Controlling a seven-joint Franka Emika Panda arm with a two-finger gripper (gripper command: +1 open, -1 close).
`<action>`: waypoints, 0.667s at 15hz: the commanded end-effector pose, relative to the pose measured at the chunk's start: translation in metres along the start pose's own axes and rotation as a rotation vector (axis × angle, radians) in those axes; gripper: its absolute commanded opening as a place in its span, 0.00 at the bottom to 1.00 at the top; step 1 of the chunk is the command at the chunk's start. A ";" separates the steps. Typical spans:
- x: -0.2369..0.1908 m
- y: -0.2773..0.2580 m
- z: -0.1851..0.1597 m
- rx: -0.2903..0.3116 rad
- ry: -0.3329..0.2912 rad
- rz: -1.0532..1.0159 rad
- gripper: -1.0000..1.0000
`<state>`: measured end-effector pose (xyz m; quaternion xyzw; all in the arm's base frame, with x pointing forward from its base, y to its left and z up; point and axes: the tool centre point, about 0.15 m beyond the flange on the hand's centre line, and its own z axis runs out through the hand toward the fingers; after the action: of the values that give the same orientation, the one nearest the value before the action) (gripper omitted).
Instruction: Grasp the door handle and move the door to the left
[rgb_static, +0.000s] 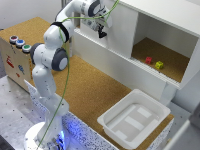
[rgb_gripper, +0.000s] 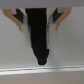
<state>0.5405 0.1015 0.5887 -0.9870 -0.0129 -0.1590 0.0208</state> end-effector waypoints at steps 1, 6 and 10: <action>0.052 -0.069 0.076 -0.101 0.013 -0.028 0.00; 0.036 -0.072 0.065 -0.055 -0.001 -0.039 1.00; 0.025 -0.086 0.056 -0.030 0.001 -0.078 1.00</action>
<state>0.5420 0.1434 0.5835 -0.9854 -0.0355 -0.1644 0.0277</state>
